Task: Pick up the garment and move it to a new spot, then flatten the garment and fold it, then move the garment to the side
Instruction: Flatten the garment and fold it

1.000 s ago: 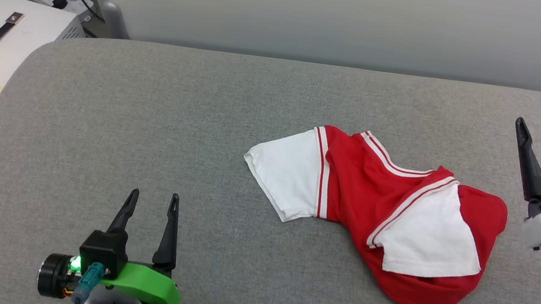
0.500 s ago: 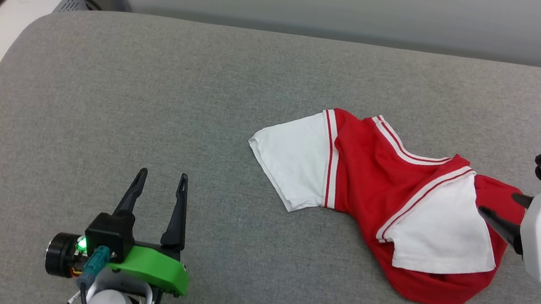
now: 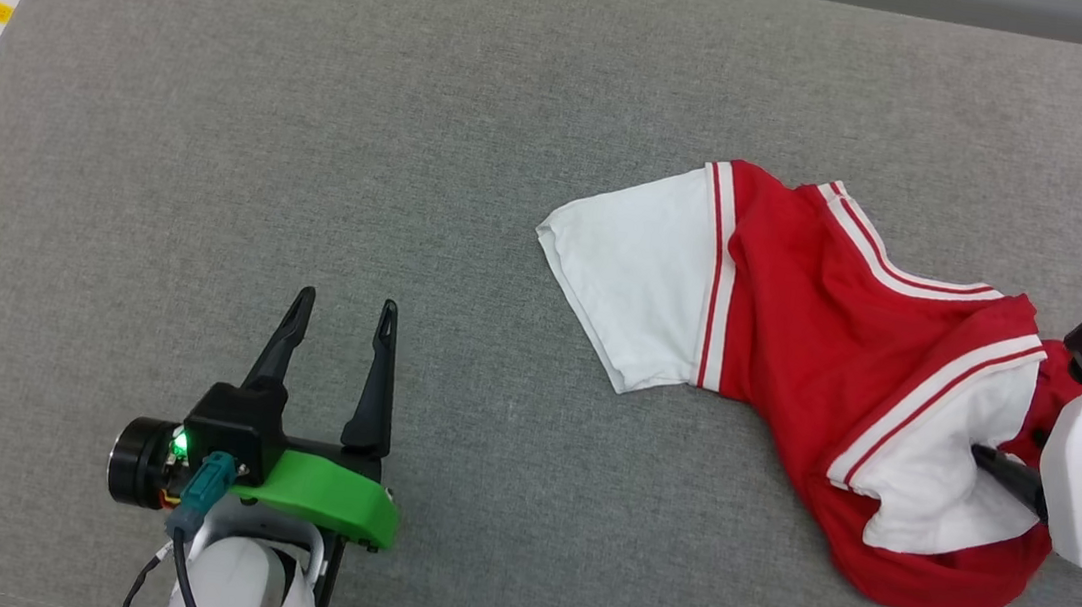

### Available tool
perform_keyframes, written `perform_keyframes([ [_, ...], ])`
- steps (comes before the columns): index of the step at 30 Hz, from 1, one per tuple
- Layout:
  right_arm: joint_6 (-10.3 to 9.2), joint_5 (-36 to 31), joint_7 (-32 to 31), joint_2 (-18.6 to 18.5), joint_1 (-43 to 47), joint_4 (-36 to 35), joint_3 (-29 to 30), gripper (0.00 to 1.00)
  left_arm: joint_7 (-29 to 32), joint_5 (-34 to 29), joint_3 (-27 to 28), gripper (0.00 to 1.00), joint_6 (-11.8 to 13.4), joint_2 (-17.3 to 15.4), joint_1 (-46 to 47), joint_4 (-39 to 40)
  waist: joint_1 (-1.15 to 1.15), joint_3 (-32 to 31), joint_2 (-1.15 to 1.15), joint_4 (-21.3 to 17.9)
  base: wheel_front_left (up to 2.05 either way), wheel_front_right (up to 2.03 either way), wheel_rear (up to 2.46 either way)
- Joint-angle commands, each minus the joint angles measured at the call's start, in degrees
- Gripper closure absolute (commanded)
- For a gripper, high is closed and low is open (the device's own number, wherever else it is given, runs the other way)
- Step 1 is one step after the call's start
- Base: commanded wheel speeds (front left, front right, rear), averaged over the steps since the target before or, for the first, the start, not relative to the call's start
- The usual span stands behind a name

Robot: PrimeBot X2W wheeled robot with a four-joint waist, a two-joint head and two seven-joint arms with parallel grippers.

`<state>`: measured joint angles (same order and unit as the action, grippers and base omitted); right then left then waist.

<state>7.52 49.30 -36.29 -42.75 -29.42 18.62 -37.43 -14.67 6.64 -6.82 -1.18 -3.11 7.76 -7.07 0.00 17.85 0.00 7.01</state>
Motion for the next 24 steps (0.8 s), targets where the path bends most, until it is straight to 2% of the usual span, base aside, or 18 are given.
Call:
perform_keyframes([
  [1,-0.03,0.71,1.96,2.85,0.43,1.23,-2.65,1.00,-0.33,0.60,0.15,0.00,0.46,0.23,0.70,-0.30,0.00,-0.21,0.00,0.00,0.00,0.00,0.00],
  [7,-0.03,4.41,10.75,0.92,-1.10,0.07,0.10,1.00,-0.33,0.81,0.03,0.00,0.62,0.23,-0.10,-1.22,0.00,-3.27,0.00,-1.19,0.00,0.00,0.00],
  [15,-0.03,7.70,14.38,-5.68,4.12,3.55,6.51,1.00,-0.33,1.15,-0.53,0.00,0.74,0.23,-0.90,-1.19,0.00,-4.52,0.00,-1.37,0.00,0.00,0.00],
  [20,-0.03,8.08,16.07,-5.74,7.29,9.74,10.10,1.00,-0.33,1.32,-0.42,0.00,0.79,0.24,-0.77,-1.16,0.00,-3.87,0.00,-0.88,0.00,0.00,0.00],
  [24,-0.03,7.77,17.62,-4.04,8.51,13.69,10.94,1.00,-0.33,1.35,-0.41,0.00,0.68,0.24,-0.64,-1.64,0.00,-4.07,0.00,-0.52,0.00,0.00,0.00],
])
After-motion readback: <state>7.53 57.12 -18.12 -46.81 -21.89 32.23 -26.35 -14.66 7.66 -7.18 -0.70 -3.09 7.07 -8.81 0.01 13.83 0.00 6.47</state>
